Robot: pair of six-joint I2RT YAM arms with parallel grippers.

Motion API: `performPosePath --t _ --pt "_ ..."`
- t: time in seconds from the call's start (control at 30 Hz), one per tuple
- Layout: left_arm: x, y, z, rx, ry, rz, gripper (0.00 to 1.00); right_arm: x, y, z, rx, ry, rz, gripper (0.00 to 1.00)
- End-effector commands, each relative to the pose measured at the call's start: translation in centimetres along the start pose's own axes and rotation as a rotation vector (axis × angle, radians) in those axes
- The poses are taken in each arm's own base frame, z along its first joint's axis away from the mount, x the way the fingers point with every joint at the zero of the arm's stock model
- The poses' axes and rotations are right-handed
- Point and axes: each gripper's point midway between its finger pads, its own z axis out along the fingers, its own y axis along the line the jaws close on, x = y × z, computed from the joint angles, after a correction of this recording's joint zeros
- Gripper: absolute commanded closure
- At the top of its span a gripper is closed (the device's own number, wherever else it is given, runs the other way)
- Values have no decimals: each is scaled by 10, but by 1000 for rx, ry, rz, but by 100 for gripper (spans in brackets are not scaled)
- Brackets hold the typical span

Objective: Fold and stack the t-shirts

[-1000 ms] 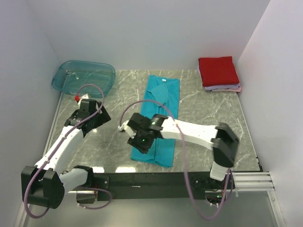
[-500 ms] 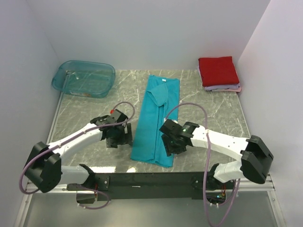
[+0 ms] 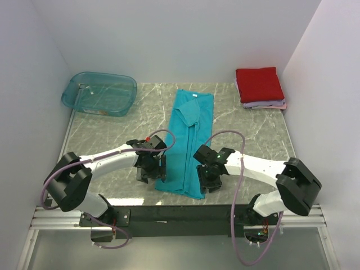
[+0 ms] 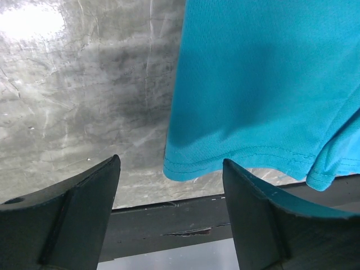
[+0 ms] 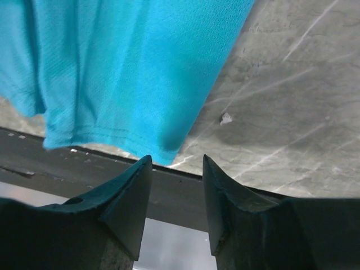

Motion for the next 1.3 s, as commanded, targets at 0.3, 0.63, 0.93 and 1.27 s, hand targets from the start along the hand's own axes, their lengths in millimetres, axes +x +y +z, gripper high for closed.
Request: performPosePath --t 0.3,0.63,0.93,1.27 --pt "4 -5 11 -13 37 -7 21 -2 14 17 52 78 -28 57" --pt "10 -4 22 -15 69 4 29 -5 19 22 64 94 -46 71" --pt "12 -10 24 17 87 17 76 -6 17 15 57 60 -52 100" --pt "-2 -25 -7 73 18 7 99 -24 26 -17 -40 -61 -25 100"
